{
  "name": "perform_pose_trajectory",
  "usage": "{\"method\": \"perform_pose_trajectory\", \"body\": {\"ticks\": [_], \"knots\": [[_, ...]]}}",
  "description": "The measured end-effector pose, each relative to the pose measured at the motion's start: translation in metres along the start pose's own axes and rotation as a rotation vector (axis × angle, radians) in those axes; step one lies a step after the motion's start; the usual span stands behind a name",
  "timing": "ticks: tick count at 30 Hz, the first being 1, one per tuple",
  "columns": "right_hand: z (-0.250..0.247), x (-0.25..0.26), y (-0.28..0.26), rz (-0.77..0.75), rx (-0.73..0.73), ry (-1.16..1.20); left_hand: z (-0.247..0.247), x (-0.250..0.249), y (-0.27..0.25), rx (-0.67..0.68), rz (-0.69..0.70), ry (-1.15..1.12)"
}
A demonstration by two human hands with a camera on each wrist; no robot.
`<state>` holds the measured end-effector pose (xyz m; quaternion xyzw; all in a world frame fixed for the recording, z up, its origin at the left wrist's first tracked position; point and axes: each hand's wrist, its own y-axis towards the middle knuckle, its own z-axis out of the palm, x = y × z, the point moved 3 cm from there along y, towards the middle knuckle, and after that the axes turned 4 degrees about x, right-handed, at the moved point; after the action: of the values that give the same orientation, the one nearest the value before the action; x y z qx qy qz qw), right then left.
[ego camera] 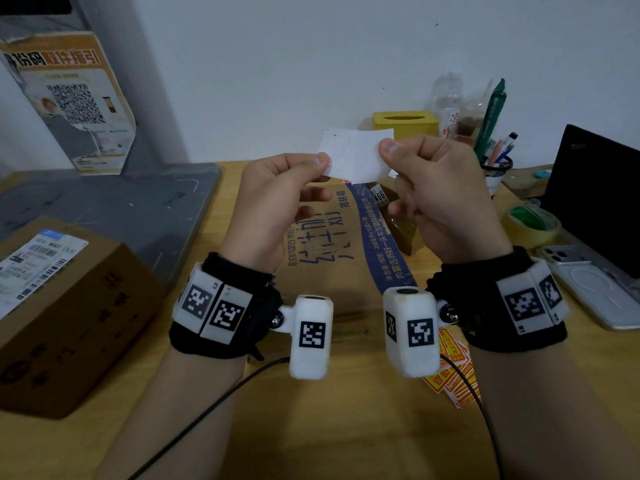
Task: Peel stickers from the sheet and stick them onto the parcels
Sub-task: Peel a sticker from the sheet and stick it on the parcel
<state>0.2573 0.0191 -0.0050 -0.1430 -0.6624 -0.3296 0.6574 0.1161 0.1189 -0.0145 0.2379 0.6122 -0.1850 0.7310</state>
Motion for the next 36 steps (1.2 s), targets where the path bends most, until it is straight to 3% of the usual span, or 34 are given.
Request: {"method": "perform_pose_trajectory", "body": {"ticks": [12,26,30,34,36], "knots": [[-0.004,-0.004,0.004,0.04,-0.029,0.052,-0.003,-0.001,0.002,-0.028,-0.001,-0.018],[-0.005,-0.01,0.007,0.002,-0.044,-0.08,-0.004,0.002,0.004,-0.09,0.018,-0.011],[-0.006,-0.009,0.007,-0.046,-0.074,-0.153,-0.008,0.003,0.007,-0.14,0.015,-0.004],[-0.037,0.002,0.01,-0.109,-0.228,-0.273,-0.037,-0.009,0.014,-0.308,0.069,-0.036],[-0.046,0.004,0.011,-0.124,-0.231,-0.346,-0.041,-0.01,0.014,-0.299,0.055,-0.06]]}}
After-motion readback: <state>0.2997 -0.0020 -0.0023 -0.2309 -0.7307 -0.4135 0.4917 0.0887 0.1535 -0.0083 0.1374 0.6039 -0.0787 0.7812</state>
